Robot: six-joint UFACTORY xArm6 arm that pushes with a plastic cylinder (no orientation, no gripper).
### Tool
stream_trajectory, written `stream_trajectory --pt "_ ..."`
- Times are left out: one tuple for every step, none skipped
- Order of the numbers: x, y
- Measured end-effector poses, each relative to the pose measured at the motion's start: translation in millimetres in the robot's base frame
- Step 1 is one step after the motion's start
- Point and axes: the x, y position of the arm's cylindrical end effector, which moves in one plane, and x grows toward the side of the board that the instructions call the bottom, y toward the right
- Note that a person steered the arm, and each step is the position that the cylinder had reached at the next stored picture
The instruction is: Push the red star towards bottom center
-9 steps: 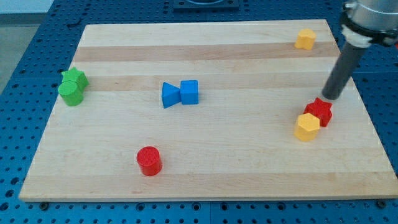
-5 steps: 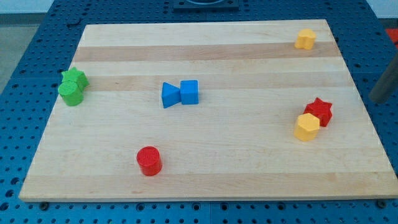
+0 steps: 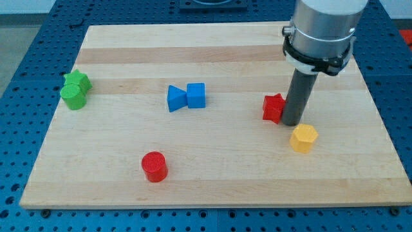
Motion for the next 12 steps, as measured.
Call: stream_trajectory --pt "-12.5 39.2" --pt "-19.8 33.4" --pt "-19.8 -15.7" --pt "-18.6 -63.1" --pt "-18.9 -71.9" --pt "-15.4 -85.1" --pt "13.4 -106.9" --pt "31.2 -114.5" --pt "14.4 -114.2" --pt "-11.2 -115.3" --pt "-9.4 -134.7" --pt "17.6 -150.6"
